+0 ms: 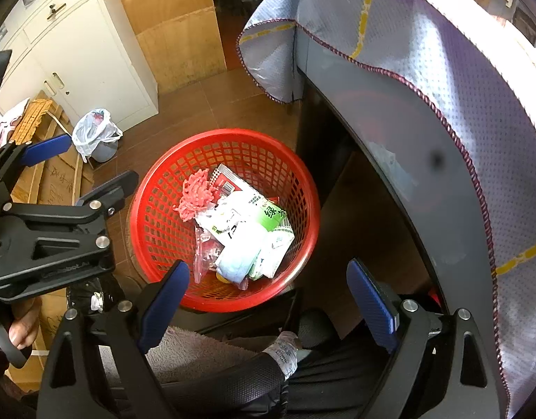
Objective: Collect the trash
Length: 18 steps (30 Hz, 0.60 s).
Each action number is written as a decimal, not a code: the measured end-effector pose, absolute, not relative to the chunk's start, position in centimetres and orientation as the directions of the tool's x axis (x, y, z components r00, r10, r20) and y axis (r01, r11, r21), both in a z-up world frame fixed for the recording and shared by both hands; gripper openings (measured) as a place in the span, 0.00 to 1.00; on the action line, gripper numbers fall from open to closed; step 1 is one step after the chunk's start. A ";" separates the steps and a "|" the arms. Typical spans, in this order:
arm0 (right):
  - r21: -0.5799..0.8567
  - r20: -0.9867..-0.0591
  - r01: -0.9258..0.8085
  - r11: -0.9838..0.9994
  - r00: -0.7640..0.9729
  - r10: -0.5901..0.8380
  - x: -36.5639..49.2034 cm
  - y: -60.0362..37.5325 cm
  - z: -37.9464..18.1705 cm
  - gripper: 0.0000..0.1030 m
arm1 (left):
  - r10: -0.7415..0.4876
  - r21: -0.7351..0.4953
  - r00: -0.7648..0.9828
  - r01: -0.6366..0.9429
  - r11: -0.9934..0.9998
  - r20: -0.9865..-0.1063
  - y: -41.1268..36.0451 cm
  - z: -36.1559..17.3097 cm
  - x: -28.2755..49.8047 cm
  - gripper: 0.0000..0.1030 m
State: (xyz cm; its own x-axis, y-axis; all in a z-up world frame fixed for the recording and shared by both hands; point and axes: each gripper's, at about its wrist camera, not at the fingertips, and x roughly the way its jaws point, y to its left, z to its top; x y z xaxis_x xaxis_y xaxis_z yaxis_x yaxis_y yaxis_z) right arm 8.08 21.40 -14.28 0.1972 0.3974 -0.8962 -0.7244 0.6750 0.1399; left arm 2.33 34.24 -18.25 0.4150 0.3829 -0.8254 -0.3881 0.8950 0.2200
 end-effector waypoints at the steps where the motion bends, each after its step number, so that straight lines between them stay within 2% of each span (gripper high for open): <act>1: 0.139 -0.896 -0.725 0.675 0.199 0.398 8.1 21.4 -14.3 0.87 | 0.382 0.219 0.415 -0.388 0.895 -0.825 34.2 -18.2 2.4 0.94; 18: 0.138 -0.894 -0.728 0.672 0.201 0.401 7.9 21.4 -14.1 0.87 | 0.384 0.223 0.412 -0.386 0.895 -0.826 34.2 -18.4 2.3 0.94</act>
